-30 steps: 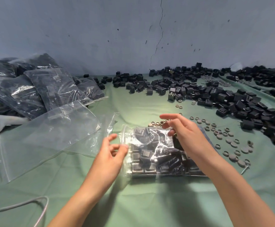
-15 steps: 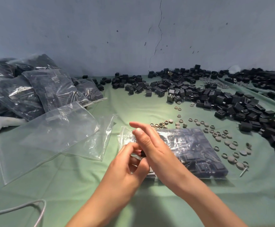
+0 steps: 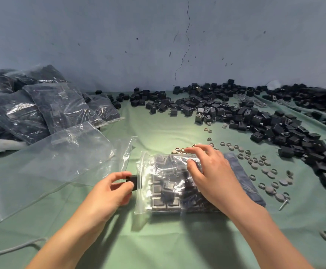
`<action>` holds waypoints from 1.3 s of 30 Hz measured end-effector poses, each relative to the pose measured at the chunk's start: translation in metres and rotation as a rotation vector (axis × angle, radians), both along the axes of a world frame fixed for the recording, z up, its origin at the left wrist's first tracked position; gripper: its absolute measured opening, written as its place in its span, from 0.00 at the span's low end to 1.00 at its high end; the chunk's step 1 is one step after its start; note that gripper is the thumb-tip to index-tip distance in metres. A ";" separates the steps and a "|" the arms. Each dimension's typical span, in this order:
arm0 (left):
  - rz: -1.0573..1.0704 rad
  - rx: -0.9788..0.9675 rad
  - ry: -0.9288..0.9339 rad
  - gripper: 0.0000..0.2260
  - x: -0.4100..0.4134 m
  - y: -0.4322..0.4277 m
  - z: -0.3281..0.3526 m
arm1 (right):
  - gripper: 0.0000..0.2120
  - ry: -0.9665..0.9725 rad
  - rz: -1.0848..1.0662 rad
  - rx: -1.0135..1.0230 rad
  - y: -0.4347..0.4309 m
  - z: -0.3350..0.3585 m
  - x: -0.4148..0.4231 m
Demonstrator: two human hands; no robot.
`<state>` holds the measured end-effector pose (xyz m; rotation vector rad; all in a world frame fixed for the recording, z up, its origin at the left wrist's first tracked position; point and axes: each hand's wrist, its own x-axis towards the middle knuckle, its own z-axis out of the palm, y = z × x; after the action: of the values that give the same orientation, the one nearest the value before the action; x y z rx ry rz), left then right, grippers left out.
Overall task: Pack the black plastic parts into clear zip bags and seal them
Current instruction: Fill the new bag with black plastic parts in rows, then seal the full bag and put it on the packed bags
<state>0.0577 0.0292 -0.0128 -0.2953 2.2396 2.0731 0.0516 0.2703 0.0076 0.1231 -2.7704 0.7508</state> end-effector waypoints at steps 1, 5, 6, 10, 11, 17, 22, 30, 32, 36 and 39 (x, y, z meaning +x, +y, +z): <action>-0.025 -0.007 -0.005 0.10 0.002 0.002 0.000 | 0.17 0.000 -0.005 0.002 0.000 0.000 0.000; -0.047 0.058 -0.041 0.13 0.004 0.008 0.003 | 0.17 0.000 -0.011 0.022 -0.001 -0.001 0.000; -0.043 0.095 -0.057 0.13 0.002 0.009 0.002 | 0.17 -0.004 -0.010 0.026 -0.001 -0.001 0.000; -0.040 0.172 -0.077 0.07 -0.002 0.017 0.000 | 0.17 -0.030 -0.005 0.047 -0.002 -0.002 -0.001; -0.046 0.175 -0.063 0.06 -0.002 0.017 -0.001 | 0.17 -0.038 -0.003 0.054 -0.002 -0.003 -0.001; -0.132 0.190 0.020 0.14 -0.002 0.015 -0.006 | 0.17 -0.061 -0.004 0.073 -0.002 -0.006 0.000; -0.142 0.164 0.038 0.21 -0.005 0.010 -0.004 | 0.17 -0.055 0.000 0.063 -0.002 -0.006 -0.001; -0.142 -0.031 0.123 0.15 0.001 0.018 -0.010 | 0.16 -0.043 0.047 0.084 -0.008 -0.011 -0.001; -0.108 -0.018 0.105 0.11 -0.001 0.021 -0.009 | 0.16 -0.045 0.074 0.109 -0.011 -0.012 0.000; -0.124 -0.057 0.162 0.14 0.005 0.028 -0.011 | 0.17 -0.057 0.130 0.166 -0.019 -0.016 0.003; -0.056 -0.131 0.204 0.13 0.007 0.030 -0.011 | 0.19 -0.048 0.147 0.212 -0.024 -0.017 0.005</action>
<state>0.0648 0.0587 -0.0239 -0.0281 2.4723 2.0149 0.0567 0.2459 -0.0097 0.3584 -2.9049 0.4958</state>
